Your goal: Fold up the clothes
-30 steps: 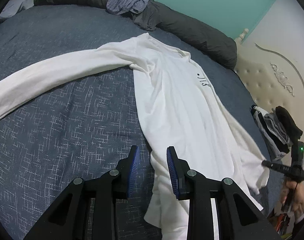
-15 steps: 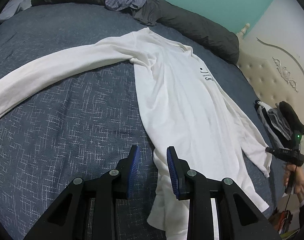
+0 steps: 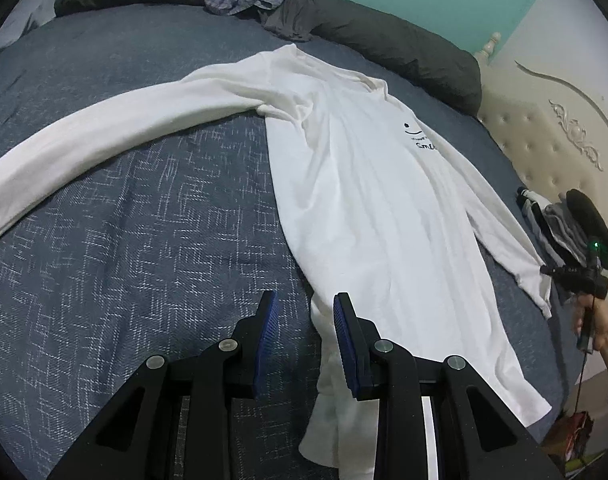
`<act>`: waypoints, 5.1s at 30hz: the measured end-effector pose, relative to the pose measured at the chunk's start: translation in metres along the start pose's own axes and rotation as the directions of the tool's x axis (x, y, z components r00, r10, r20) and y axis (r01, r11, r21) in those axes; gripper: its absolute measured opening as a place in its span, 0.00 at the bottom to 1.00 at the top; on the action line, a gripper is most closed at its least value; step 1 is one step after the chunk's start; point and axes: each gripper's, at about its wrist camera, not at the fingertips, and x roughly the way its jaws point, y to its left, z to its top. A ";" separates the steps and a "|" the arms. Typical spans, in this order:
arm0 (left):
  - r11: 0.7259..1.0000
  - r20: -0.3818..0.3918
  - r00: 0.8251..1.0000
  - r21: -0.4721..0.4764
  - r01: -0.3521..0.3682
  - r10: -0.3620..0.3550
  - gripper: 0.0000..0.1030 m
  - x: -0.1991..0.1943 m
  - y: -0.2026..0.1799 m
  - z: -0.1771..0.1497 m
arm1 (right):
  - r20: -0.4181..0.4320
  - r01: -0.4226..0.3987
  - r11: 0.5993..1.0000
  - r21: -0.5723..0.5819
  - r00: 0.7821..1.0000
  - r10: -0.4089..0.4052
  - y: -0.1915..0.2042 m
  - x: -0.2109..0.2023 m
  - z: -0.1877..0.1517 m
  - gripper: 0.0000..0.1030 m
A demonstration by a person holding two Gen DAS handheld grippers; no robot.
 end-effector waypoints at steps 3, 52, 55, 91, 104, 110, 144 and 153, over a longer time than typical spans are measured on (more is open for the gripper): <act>1.000 -0.004 1.000 0.005 -0.003 0.003 0.30 0.001 -0.001 0.000 | 0.013 0.021 1.000 0.007 1.000 -0.021 -0.008 0.004 0.013 0.02; 1.000 0.022 1.000 -0.026 0.012 -0.011 0.30 -0.016 0.014 -0.001 | 0.018 0.213 0.966 -0.148 0.977 -0.213 -0.008 0.009 0.000 0.40; 1.000 0.013 1.000 -0.019 0.006 -0.005 0.30 -0.011 0.012 -0.001 | 0.028 0.234 0.956 -0.178 0.972 -0.233 -0.007 0.015 -0.001 0.39; 0.998 0.023 0.999 0.057 -0.030 0.029 0.30 -0.025 -0.004 -0.013 | 0.031 -0.033 0.986 -0.165 0.999 0.039 0.056 -0.058 -0.063 0.22; 0.999 0.003 1.000 0.046 -0.007 0.007 0.30 -0.072 -0.014 -0.031 | -0.170 -0.268 0.927 -0.262 0.958 0.229 0.172 -0.053 -0.128 0.31; 0.997 -0.078 0.997 0.075 0.024 -0.018 0.30 -0.077 -0.019 -0.038 | -0.263 -0.341 0.906 -0.250 0.925 0.275 0.199 -0.051 -0.156 0.35; 0.990 -0.203 0.979 0.129 0.056 -0.029 0.03 -0.036 -0.016 -0.056 | -0.364 -0.408 0.861 -0.305 0.885 0.291 0.205 -0.058 -0.196 0.04; 0.988 -0.087 0.995 0.147 0.057 -0.044 0.02 -0.121 0.001 -0.042 | -0.283 -0.394 0.873 -0.286 0.905 0.316 0.181 -0.091 -0.172 0.03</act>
